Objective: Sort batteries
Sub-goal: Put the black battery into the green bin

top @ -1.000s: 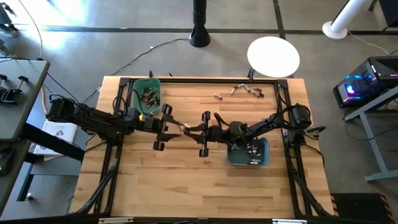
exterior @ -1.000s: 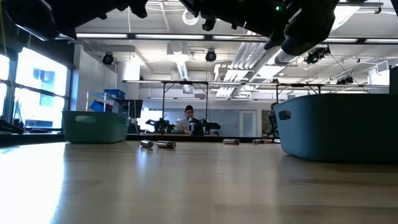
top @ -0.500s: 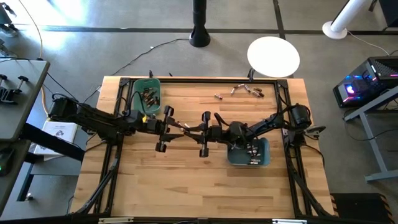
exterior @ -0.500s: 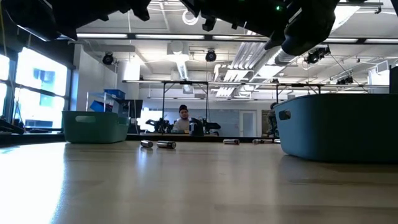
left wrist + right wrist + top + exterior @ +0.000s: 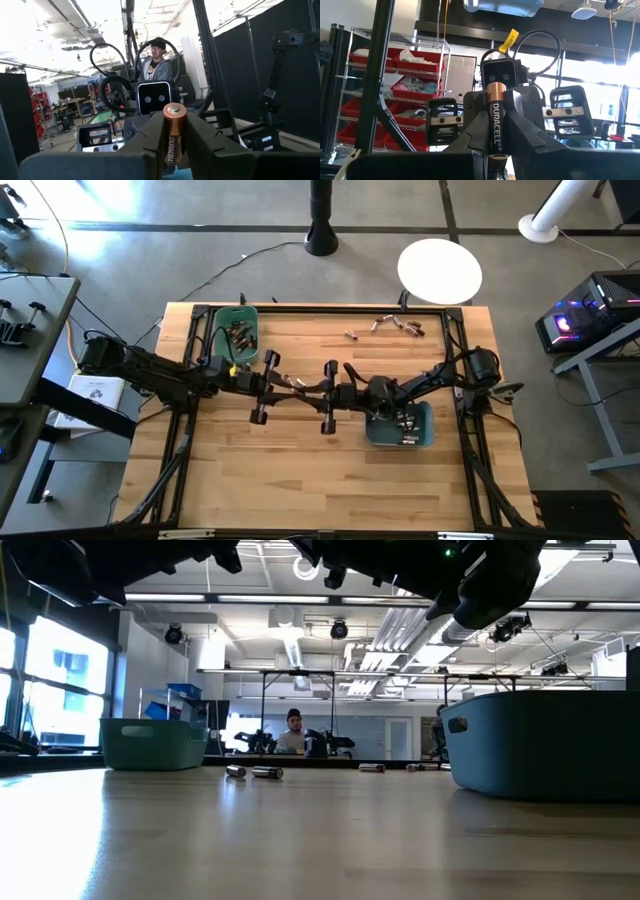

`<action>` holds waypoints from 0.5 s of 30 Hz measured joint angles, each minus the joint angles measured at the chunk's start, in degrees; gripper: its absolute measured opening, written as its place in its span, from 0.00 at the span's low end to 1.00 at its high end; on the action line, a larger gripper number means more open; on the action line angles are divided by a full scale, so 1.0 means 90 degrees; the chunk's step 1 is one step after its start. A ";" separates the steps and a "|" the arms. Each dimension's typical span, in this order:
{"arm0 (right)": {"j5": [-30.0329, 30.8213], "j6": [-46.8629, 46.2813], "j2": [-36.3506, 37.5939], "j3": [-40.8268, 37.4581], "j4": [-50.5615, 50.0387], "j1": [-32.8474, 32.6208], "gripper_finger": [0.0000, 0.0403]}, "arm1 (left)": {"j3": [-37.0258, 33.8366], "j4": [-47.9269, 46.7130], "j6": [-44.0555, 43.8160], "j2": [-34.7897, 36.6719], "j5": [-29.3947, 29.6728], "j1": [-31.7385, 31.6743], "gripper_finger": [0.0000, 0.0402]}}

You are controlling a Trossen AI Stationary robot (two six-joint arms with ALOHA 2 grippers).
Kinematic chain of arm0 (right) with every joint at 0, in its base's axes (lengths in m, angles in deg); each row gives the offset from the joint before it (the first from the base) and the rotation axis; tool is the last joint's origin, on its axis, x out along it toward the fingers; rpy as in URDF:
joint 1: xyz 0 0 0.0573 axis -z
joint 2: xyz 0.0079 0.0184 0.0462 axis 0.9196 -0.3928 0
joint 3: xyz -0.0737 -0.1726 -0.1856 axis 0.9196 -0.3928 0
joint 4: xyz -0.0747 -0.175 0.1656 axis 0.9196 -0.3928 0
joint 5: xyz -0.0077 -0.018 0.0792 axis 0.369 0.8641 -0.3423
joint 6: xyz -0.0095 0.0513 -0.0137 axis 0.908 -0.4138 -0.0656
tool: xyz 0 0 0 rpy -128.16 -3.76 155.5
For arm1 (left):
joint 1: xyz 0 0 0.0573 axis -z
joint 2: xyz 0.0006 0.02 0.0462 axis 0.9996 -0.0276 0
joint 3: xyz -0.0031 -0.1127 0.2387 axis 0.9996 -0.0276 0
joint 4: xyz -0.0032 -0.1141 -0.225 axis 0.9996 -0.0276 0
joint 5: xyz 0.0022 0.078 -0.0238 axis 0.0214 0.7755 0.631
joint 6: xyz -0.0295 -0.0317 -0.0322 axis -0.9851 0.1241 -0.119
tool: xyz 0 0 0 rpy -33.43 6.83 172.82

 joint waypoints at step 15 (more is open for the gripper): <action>0.0005 0.0116 0.0002 0.0001 -0.0223 -0.0002 0.15 | 0.0000 -0.0052 0.0073 -0.0007 -0.0026 0.0077 0.11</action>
